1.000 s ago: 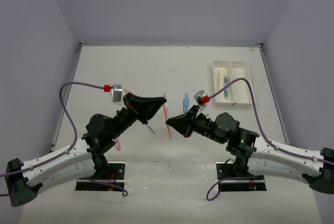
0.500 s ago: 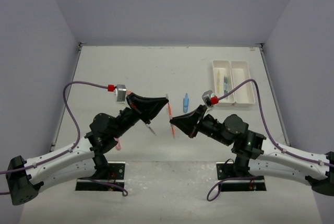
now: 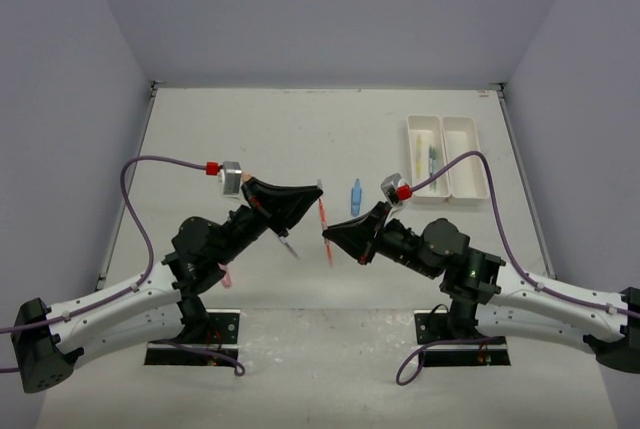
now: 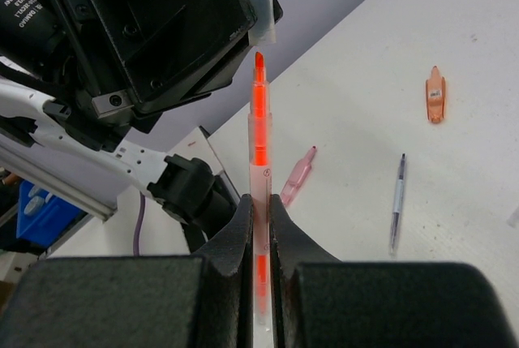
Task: Sort the stationery into containers
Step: Close the pen cap on the pen.
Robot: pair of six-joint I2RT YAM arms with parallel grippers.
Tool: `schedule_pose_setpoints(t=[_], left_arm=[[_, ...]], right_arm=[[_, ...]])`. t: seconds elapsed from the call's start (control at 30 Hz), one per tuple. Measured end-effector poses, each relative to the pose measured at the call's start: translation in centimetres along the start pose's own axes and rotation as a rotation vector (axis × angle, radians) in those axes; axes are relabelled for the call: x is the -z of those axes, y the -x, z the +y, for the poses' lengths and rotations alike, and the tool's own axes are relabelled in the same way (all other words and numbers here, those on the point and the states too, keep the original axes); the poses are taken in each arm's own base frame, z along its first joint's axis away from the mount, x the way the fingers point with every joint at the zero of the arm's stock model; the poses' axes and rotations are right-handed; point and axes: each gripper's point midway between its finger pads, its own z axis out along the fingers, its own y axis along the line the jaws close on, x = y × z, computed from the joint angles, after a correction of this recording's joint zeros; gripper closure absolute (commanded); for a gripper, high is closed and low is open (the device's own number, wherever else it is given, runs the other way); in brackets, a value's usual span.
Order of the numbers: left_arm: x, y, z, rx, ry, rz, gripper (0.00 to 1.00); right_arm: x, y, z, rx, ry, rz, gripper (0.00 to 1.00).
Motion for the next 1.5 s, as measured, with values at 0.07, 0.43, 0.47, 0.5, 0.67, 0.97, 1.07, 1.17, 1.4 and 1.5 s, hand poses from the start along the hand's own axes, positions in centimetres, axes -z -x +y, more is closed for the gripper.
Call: schedule_pose_setpoints(t=[0.07,0.43,0.47,0.5,0.67,0.97,1.07,1.17,1.4,1.5], left_arm=[[0.0,0.0,0.0,0.000,0.002,0.001,1.00],[-0.3,-0.8,0.6,-0.001,0.015,0.021,1.00],[-0.3,-0.9,0.6,-0.001,0.015,0.021,1.00],[-0.3,-0.9,0.6,-0.001,0.015,0.021,1.00],[-0.4,-0.8,0.5,-0.001,0.016,0.020,1.00],[-0.7,-0.1,0.2,0.000,0.012,0.002,1.00],[-0.7,0.0,0.2,0.000,0.014,0.001,1.00],[-0.7,0.0,0.3,-0.001,0.017,-0.001,1.00],[-0.7,-0.1,0.3,0.000,0.019,0.000,1.00],[-0.7,-0.1,0.3,0.000,0.019,0.000,1.00]], right_arm=[[0.0,0.0,0.0,-0.001,0.000,-0.001,1.00],[0.4,0.3,-0.3,0.002,-0.020,-0.011,1.00],[0.5,0.3,-0.3,0.002,-0.023,-0.012,1.00],[0.5,0.3,-0.4,0.003,-0.025,-0.011,1.00],[0.4,0.0,-0.5,0.005,-0.031,-0.002,1.00],[0.1,-0.5,-0.9,0.007,-0.044,0.015,1.00],[0.2,-0.4,-0.9,0.007,-0.047,0.012,1.00],[0.3,-0.3,-0.9,0.007,-0.049,0.005,1.00],[0.4,0.0,-1.2,0.007,-0.063,-0.006,1.00],[0.4,0.0,-1.2,0.007,-0.067,-0.006,1.00]])
